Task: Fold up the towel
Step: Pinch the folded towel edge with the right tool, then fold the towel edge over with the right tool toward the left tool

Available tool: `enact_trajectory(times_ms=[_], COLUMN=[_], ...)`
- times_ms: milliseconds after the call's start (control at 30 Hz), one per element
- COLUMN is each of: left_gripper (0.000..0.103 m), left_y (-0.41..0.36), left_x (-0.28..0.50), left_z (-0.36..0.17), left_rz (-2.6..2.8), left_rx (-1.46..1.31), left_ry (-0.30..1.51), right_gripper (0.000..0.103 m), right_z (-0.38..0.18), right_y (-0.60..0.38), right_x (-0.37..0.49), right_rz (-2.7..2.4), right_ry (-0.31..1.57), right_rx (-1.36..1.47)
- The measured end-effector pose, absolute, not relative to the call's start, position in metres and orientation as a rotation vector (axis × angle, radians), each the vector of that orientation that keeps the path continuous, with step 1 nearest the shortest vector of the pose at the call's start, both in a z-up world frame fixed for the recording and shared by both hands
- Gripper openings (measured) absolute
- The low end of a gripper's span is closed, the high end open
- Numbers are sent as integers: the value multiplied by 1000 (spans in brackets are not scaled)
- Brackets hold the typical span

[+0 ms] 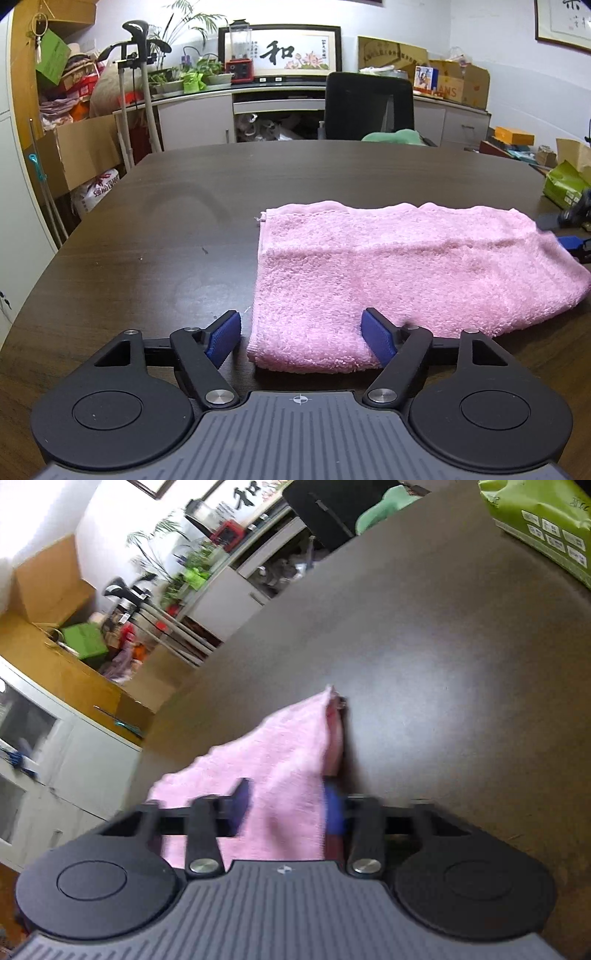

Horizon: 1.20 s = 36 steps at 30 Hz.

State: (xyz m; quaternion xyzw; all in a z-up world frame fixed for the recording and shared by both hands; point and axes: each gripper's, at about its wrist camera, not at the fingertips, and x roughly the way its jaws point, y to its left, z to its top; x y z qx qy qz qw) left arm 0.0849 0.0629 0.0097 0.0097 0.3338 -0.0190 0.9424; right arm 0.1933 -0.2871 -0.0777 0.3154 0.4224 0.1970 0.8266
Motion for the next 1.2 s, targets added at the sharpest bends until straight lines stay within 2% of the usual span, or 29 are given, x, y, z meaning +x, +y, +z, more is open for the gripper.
enact_trajectory(times_ms=[267,600,700,933,1200], left_gripper=[80,80,84,88,89], left_y=[63,27,31,32,31], left_x=[86,66,68,70,71], left_z=[10,9,6,3,2], left_rz=[-53,-179,-180,-191,-209], left_rx=[-8,43,32,33,33], left_ry=[696,686,687,677,678], right_gripper=[10,10,10,10,10], right_z=[-64,-31,-16,22,10], right_y=[-286,-299,-285,-210,-109], right_x=[171,139,133,136,163], right_rz=[410,342,380,534,638], right_ry=[824,728,719,749,904], right_rx=[637,585,551,448,365])
